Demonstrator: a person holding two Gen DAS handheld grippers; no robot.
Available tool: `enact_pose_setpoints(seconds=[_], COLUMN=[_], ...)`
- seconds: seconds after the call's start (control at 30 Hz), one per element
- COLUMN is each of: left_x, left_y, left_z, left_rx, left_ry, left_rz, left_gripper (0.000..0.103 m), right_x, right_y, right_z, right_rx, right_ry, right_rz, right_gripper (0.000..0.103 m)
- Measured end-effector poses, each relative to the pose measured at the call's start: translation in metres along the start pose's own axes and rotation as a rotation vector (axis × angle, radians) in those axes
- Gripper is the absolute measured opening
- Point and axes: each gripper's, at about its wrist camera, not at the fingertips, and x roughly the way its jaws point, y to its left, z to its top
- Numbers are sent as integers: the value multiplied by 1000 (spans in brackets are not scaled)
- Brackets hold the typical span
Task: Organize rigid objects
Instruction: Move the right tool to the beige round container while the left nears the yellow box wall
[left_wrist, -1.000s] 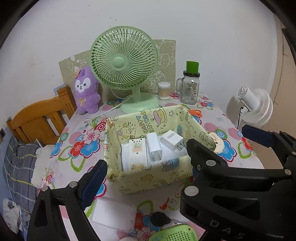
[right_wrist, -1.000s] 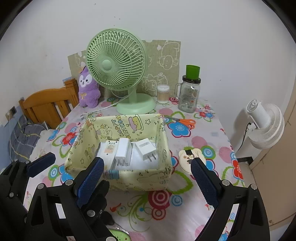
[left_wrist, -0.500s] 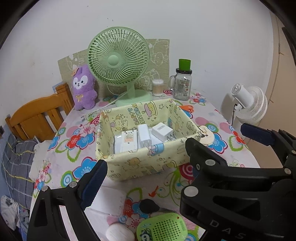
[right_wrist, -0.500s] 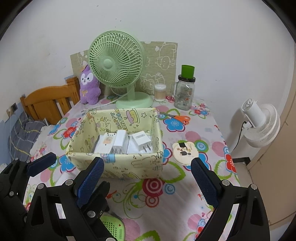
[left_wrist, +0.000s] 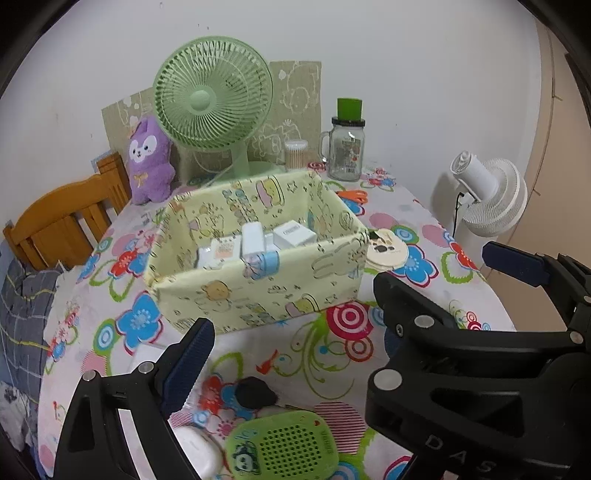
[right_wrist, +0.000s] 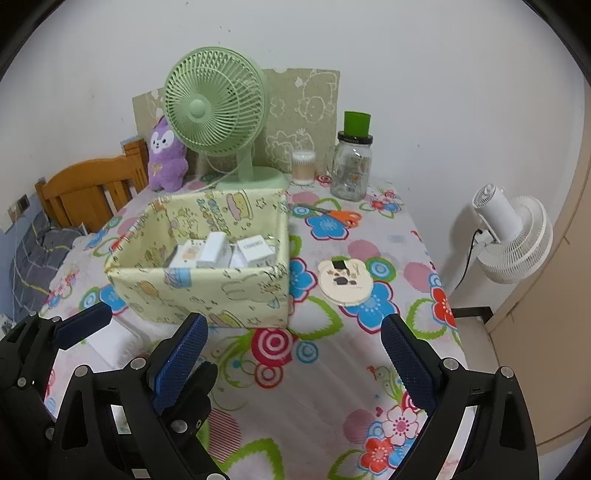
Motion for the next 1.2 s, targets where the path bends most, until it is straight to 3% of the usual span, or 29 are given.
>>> enact_pose_setpoints(seconds=[0.47,0.93,1.2], left_x=[44,95,111], left_y=[-23,-25,-31], left_z=[-6,0,7], left_rx=[-53,-148,-154], left_ry=[62,177,177], left_rz=[27,71,93], left_gripper=[95,94,94], right_x=[58,103,123], right_y=[-38,-41,-52], right_z=[-8,-1,4], right_rx=[11,-45,-34], right_ry=[85,132,147], right_rz=[-34,18,20], right_gripper=[96,96,96])
